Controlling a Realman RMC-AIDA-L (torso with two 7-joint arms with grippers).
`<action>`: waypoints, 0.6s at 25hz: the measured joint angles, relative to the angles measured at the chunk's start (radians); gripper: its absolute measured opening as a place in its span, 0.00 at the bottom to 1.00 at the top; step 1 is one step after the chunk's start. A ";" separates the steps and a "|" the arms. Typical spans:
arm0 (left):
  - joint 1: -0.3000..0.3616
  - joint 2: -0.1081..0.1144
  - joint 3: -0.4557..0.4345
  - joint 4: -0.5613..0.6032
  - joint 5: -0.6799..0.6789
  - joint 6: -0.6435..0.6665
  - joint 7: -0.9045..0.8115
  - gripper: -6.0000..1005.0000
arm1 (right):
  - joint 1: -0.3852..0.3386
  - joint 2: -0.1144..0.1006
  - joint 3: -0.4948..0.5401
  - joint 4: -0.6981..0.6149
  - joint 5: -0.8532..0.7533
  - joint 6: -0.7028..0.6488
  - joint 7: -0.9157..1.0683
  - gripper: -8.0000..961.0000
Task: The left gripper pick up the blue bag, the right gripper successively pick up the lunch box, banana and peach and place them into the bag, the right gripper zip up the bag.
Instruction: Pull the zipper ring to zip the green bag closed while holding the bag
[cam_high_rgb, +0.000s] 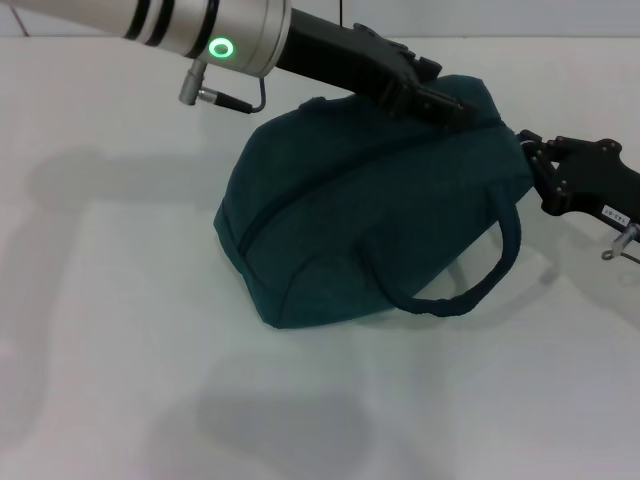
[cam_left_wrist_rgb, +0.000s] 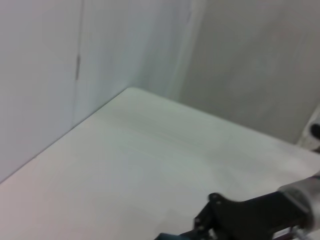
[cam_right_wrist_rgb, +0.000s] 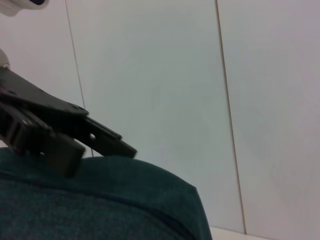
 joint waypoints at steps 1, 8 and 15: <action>-0.007 0.000 0.003 0.000 0.019 -0.010 -0.014 0.66 | 0.000 0.000 0.000 0.000 0.000 0.000 0.000 0.02; -0.032 -0.001 0.013 0.003 0.104 -0.042 -0.084 0.84 | -0.001 0.000 -0.003 0.000 0.011 -0.007 0.000 0.02; -0.042 0.000 0.017 0.025 0.149 -0.061 -0.132 0.88 | -0.003 0.000 -0.007 0.000 0.016 -0.009 0.000 0.02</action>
